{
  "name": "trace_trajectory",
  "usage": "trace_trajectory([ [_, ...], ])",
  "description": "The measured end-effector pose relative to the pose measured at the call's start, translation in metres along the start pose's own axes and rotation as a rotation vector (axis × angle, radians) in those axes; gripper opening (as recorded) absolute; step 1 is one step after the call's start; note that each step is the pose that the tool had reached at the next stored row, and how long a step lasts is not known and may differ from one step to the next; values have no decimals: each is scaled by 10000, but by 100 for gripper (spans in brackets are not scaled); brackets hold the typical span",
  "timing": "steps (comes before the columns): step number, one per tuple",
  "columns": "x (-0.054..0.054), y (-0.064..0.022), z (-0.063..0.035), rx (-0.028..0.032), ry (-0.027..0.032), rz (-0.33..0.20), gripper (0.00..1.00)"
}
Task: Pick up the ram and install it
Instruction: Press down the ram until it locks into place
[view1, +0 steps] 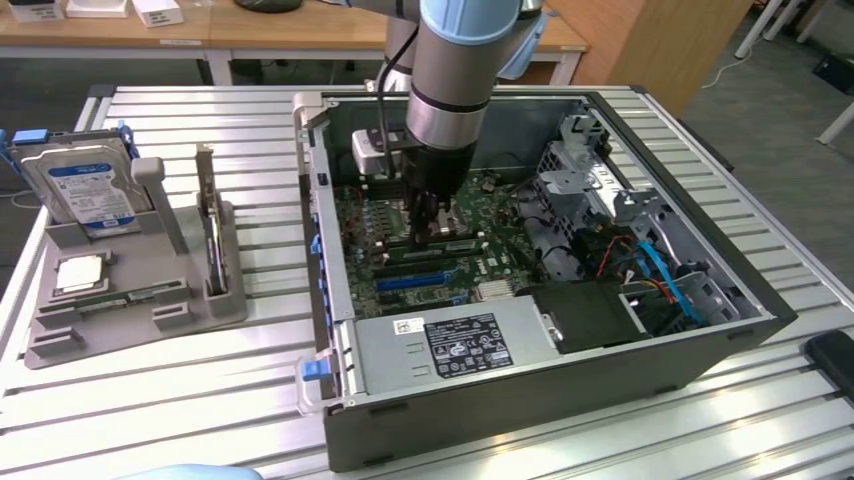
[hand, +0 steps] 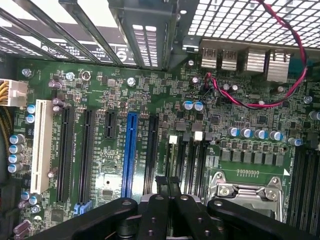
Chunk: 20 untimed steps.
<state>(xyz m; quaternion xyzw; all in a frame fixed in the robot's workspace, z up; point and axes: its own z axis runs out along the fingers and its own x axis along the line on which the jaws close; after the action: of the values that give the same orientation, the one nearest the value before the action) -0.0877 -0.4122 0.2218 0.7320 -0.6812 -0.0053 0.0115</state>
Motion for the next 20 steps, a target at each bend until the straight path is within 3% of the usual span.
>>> trace_trajectory([
  [9,0,-3,-28,-44,-8,-1,10],
  [11,1,-12,-81,-121,-13,-3,10],
  [13,11,-125,-137,-161,-45,-2,10],
  [20,15,-178,-211,-235,-82,-4,10],
])
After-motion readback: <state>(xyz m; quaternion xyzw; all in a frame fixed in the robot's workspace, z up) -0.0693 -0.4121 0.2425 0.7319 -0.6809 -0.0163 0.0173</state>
